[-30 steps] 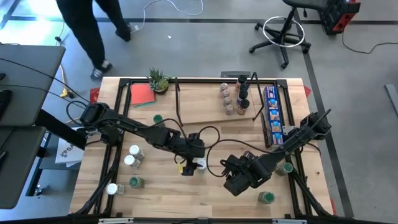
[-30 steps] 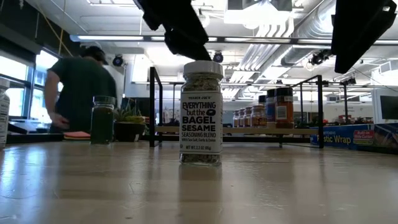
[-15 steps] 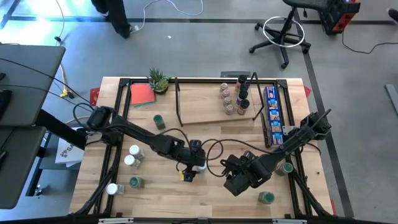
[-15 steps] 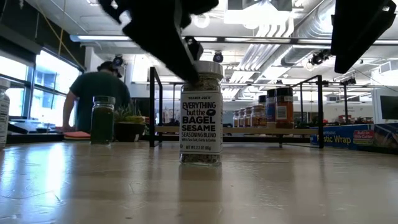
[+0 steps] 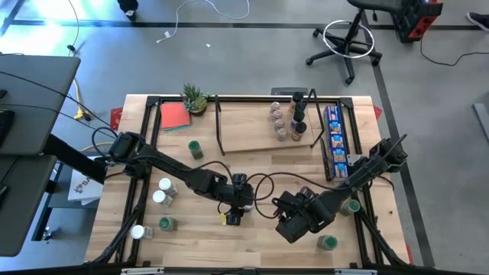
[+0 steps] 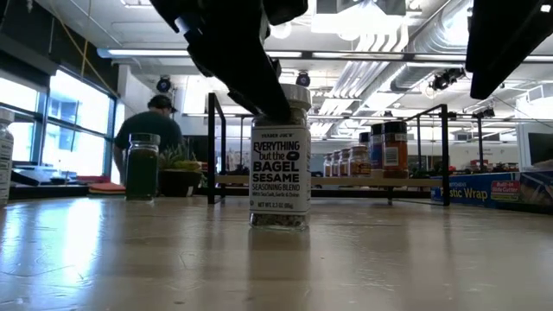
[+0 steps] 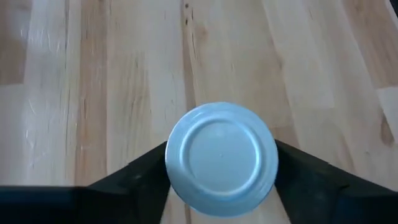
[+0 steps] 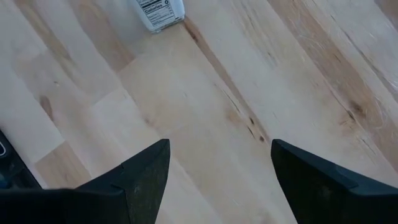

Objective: Shelf spices
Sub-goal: Put the white seasoning bottle on the shelf

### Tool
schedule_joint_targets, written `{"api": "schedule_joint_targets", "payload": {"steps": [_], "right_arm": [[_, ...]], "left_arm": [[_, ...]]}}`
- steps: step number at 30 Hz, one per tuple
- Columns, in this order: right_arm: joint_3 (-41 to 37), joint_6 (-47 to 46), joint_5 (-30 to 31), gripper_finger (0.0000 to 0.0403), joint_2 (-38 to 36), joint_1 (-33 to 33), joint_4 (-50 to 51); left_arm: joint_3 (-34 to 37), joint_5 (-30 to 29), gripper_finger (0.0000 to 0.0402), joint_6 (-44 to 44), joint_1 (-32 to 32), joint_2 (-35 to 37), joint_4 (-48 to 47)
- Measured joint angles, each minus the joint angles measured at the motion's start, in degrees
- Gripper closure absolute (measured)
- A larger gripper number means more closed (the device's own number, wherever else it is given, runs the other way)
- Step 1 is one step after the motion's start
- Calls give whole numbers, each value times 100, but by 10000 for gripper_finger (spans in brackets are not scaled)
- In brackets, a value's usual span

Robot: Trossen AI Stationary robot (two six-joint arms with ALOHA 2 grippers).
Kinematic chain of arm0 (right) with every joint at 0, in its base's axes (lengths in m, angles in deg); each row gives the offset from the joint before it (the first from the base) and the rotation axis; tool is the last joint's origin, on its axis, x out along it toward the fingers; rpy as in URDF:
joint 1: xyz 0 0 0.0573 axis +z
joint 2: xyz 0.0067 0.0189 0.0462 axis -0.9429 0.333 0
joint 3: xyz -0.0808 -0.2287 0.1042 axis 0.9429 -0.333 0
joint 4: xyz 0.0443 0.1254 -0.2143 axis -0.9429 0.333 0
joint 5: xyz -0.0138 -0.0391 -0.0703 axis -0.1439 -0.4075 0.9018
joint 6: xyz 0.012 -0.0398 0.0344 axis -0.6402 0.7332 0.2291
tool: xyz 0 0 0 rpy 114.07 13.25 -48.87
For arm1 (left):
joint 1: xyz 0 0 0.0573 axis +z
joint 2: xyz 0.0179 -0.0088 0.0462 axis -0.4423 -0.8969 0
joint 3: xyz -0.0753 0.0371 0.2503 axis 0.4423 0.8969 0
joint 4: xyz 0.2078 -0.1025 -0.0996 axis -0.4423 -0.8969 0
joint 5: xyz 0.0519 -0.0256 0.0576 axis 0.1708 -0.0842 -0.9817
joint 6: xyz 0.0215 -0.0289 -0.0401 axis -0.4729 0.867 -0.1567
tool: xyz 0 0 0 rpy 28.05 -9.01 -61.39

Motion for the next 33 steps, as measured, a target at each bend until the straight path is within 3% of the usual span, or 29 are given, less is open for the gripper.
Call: {"api": "schedule_joint_targets", "payload": {"steps": [3, 7, 11, 17, 22, 26, 33], "right_arm": [[2, -118, 2, 128, 0, 49, -1], [1, -285, 157, 128, -26, 140, 129], [2, -399, 593, 128, -31, 230, 422], [1, -377, 940, 128, -285, 178, 1496], [-171, -923, 1819, 128, -907, 28, 2678], [-854, -1352, 2261, 128, -1636, -12, 2364], [-2154, -1184, 1782, 128, -2559, -1, 935]], "left_arm": [[0, -3, 207, 196, 0, 42, 29], [-300, 60, 211, 575, 83, 250, -421], [-1042, 2, 211, 333, 412, 472, -1319], [-2281, 211, 211, -755, 1572, 529, -2228], [-2481, 589, 211, -1231, 2883, 512, -2300], [-2476, 822, 211, -1361, 3815, 426, -2389], [-2479, 1319, 211, -1648, 4869, 38, -2456]]}}
